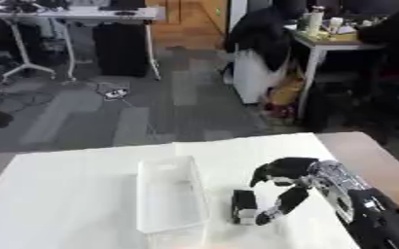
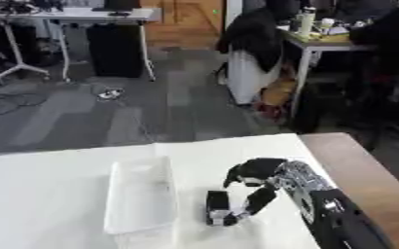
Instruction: Pick up objects on the table and place them in the box.
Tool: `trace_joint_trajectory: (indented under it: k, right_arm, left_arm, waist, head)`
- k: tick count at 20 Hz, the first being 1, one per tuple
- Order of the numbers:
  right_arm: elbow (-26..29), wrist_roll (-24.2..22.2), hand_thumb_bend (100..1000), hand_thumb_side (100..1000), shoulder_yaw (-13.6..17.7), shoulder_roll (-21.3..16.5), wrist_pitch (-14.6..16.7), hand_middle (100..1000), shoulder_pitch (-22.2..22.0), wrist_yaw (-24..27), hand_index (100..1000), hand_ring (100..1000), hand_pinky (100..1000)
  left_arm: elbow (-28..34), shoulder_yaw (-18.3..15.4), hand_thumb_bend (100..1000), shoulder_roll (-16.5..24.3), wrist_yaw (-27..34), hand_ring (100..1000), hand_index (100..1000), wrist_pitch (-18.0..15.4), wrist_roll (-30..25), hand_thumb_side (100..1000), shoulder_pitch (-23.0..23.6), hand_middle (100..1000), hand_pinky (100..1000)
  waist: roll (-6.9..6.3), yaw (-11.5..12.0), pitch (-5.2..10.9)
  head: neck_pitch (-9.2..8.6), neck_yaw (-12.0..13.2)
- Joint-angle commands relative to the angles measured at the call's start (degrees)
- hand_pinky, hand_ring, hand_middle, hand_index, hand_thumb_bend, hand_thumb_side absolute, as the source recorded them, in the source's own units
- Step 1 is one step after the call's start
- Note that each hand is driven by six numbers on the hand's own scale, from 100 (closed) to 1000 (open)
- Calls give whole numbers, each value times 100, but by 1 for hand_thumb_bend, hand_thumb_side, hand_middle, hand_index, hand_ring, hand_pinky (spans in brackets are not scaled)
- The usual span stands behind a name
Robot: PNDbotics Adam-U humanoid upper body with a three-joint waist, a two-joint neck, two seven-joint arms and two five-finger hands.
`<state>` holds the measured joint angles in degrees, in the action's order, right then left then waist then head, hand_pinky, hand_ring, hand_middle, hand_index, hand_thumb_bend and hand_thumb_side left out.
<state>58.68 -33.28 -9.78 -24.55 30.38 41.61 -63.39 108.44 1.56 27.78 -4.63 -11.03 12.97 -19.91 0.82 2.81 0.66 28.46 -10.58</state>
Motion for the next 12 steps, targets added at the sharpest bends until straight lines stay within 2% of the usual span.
trace_joint_trajectory:
  k: [1, 12]
  right_arm:
    - [78, -812, 834, 1000, 37, -95, 885, 828, 70, -17, 886, 774, 779]
    - [145, -715, 821, 1000, 30, 16, 890, 824, 52, 48, 889, 768, 773]
  left_arm:
    - [70, -29, 155, 158, -3, 602, 861, -10, -16, 1000, -79, 741, 588]
    - [77, -14, 155, 144, 4, 602, 861, -8, -31, 1000, -100, 741, 588]
  waist:
    - [-11, 10, 58]
    - [-12, 45, 53]
  head:
    - [-11, 25]
    - [-7, 2]
